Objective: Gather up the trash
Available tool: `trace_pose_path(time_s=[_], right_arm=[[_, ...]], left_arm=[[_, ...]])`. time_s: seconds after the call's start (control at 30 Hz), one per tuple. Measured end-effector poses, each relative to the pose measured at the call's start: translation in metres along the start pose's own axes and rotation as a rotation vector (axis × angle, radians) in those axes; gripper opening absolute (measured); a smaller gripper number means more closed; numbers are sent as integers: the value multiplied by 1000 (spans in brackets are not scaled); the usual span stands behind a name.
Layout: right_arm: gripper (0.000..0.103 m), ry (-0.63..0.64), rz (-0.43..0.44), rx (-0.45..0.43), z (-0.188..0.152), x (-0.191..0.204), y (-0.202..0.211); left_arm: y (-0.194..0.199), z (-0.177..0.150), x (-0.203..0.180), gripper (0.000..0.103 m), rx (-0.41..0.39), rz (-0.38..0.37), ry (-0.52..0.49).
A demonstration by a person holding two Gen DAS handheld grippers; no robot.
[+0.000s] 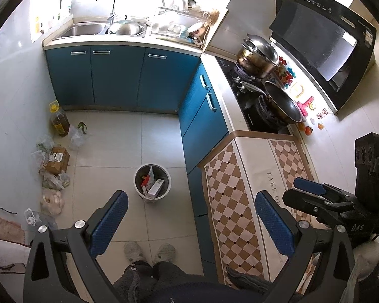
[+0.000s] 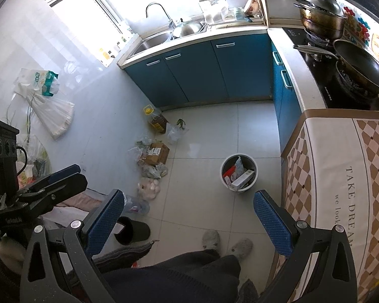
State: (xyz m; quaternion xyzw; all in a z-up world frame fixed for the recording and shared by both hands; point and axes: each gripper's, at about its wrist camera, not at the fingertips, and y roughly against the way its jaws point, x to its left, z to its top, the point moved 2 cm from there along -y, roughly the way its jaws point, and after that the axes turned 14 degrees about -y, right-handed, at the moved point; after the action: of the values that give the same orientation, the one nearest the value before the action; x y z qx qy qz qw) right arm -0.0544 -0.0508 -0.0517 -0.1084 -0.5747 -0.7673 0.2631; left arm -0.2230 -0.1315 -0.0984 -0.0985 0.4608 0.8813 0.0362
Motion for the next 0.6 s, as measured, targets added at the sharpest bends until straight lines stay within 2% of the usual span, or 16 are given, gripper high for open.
trace_pose_path(time_s=[0.6], right_arm=[[103, 2, 9, 4, -6, 1, 2]], left_arm=[[1, 0, -6, 103, -1, -8, 2]])
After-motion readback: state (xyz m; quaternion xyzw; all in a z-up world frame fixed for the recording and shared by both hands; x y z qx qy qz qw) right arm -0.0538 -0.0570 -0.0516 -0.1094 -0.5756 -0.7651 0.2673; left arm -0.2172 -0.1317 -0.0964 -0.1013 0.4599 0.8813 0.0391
